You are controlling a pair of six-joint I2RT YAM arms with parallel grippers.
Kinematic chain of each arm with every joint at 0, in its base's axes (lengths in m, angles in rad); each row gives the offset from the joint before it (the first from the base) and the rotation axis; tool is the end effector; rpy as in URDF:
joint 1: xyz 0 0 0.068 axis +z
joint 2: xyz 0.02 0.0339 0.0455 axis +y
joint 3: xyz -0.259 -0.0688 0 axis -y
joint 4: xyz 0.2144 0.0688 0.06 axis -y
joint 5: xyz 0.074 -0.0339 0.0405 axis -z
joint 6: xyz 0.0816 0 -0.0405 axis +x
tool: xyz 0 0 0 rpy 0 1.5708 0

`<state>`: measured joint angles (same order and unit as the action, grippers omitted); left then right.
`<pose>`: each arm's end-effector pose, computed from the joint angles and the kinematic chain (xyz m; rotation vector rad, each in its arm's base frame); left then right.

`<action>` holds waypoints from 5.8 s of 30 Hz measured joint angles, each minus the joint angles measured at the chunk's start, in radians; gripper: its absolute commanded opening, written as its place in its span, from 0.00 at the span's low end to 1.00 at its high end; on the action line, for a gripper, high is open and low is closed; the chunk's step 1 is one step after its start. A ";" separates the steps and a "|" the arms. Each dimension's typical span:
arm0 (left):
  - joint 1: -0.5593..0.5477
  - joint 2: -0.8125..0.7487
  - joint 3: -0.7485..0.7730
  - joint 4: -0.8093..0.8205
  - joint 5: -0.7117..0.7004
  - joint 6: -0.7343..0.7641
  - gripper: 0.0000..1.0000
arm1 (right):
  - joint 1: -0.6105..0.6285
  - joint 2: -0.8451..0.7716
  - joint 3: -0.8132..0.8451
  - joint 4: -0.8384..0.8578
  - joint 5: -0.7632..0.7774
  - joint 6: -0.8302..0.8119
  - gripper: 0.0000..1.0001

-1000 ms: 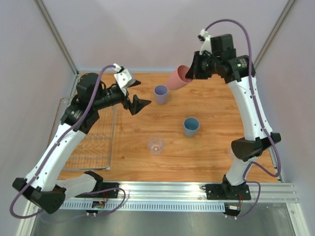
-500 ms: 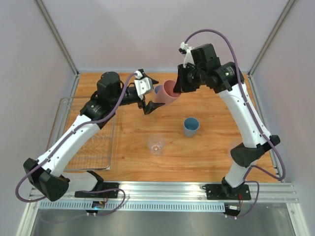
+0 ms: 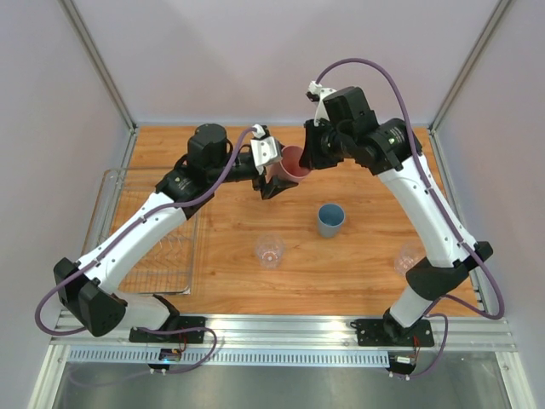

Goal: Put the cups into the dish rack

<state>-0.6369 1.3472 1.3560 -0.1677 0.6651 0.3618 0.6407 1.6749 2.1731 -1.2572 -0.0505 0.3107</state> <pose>0.2216 -0.2266 0.4061 1.2432 1.2424 -0.7739 0.2536 0.1942 0.4192 -0.4182 2.3535 0.5241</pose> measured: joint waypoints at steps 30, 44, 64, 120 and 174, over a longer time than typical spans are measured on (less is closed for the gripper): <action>-0.048 0.078 0.093 -0.055 -0.087 -0.042 0.48 | 0.072 -0.025 0.002 -0.007 0.110 0.066 0.80; 0.066 -0.022 -0.078 0.106 -0.182 -0.199 0.48 | -0.233 -0.165 0.000 -0.064 0.058 0.093 1.00; 0.167 -0.211 -0.159 0.194 -0.389 -0.948 0.50 | -0.266 -0.432 -0.632 0.503 -0.278 0.228 0.99; 0.169 -0.109 -0.326 0.167 -0.615 -2.185 0.48 | 0.091 -0.151 -0.608 0.859 -0.228 -0.279 0.23; 0.213 -0.230 -0.135 -0.303 -0.623 -0.827 0.91 | -0.093 -0.344 -0.610 0.400 0.095 -0.049 0.50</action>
<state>-0.4236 1.1175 1.2205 -0.4702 0.0425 -0.4652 0.5476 1.3312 1.5627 -0.8570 0.0444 0.2615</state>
